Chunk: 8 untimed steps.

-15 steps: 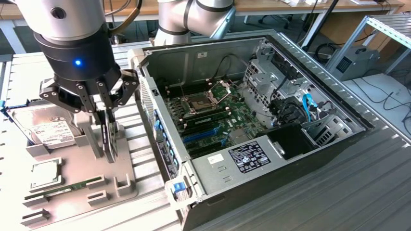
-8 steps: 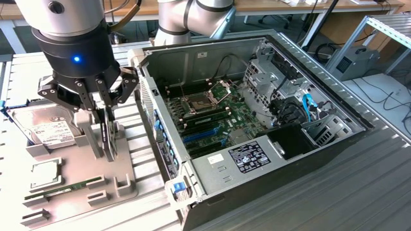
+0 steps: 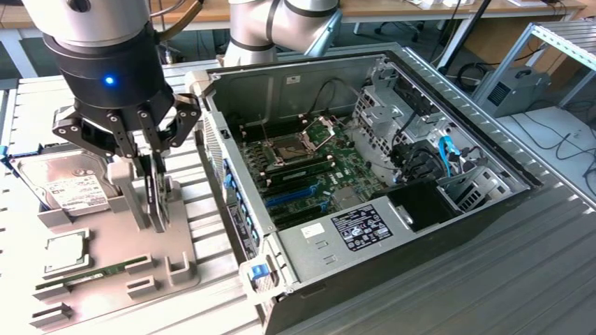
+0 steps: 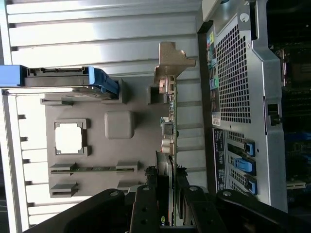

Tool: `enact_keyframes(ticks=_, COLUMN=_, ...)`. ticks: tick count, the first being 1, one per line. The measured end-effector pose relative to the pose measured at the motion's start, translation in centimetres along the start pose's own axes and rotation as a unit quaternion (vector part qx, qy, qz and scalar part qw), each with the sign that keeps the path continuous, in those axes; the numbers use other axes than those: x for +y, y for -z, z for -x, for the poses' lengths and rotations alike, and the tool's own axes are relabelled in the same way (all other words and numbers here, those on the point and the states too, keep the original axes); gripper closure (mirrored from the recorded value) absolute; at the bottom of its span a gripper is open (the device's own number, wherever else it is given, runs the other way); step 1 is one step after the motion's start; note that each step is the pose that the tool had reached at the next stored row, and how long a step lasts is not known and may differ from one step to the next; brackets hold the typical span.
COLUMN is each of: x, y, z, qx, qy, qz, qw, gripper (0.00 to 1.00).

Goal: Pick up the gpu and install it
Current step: 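Pick up the gpu and move the gpu toward the slot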

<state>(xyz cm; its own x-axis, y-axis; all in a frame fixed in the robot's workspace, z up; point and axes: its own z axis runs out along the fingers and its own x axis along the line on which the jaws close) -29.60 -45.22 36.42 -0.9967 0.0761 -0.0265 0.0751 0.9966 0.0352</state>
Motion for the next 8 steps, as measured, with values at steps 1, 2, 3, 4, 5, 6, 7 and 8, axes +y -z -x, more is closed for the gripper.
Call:
enact_keyframes(ticks=1, x=0.00, y=0.06, z=0.0, qx=0.0000, qy=0.000, qz=0.0000, qw=1.0000, gripper=0.74)
enact_keyframes(ticks=2, x=0.00, y=0.12, z=0.0, qx=0.0001, qy=0.000, qz=0.0000, qw=1.0000, gripper=0.74)
enact_keyframes(ticks=3, x=0.01, y=0.18, z=0.0, qx=0.0000, qy=0.000, qz=0.0000, qw=1.0000, gripper=0.74)
enact_keyframes(ticks=4, x=0.01, y=0.31, z=0.0, qx=0.0000, qy=0.000, qz=0.0000, qw=1.0000, gripper=0.74)
enact_keyframes(ticks=5, x=0.02, y=0.40, z=0.0, qx=0.0000, qy=0.000, qz=0.0000, qw=1.0000, gripper=0.74)
enact_keyframes(ticks=6, x=0.02, y=0.65, z=0.0, qx=0.0000, qy=0.000, qz=0.0000, qw=1.0000, gripper=0.74)
enact_keyframes(ticks=7, x=0.04, y=0.99, z=0.0, qx=0.0000, qy=0.000, qz=0.0000, qw=1.0000, gripper=0.74)
enact_keyframes(ticks=8, x=0.05, y=1.42, z=0.0, qx=0.0001, qy=0.000, qz=0.0000, qw=1.0000, gripper=0.74)
